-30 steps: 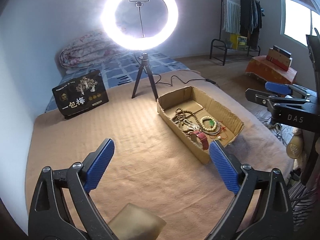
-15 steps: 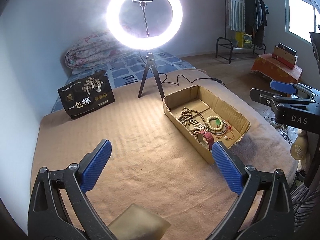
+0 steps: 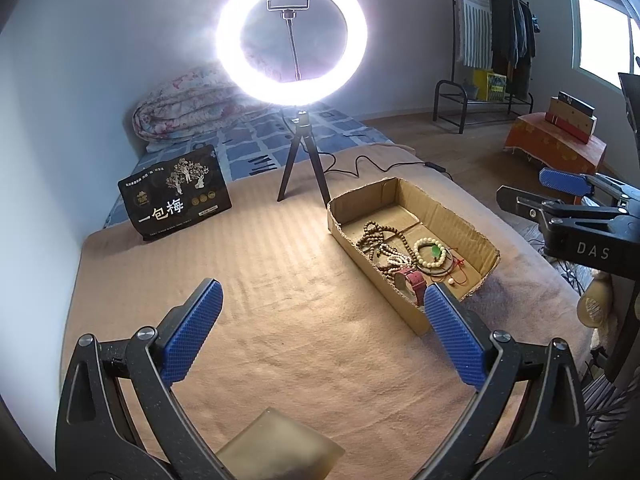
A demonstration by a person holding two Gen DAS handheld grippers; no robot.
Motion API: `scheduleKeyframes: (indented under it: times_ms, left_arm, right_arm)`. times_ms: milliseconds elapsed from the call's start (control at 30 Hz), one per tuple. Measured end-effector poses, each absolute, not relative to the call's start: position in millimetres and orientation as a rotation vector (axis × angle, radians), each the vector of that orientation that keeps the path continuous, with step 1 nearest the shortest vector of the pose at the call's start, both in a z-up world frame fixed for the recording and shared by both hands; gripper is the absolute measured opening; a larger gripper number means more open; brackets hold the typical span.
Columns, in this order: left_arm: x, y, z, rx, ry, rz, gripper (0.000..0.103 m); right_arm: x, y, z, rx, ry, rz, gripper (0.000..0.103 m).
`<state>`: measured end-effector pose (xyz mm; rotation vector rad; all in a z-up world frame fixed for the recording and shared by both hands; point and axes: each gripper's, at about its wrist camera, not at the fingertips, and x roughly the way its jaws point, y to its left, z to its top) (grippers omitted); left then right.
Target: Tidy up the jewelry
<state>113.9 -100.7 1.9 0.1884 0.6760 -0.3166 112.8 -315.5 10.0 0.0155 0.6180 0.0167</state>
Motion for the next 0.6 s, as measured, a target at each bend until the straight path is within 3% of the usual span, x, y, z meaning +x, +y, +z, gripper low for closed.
scheduleKeyframes:
  times_ms: [600]
  left_arm:
    - [111.5,-103.6,4.0,0.167,0.674,-0.321,0.103]
  right_arm:
    - [114.7,-315.4,7.6,0.008,0.631,0.026,0.081]
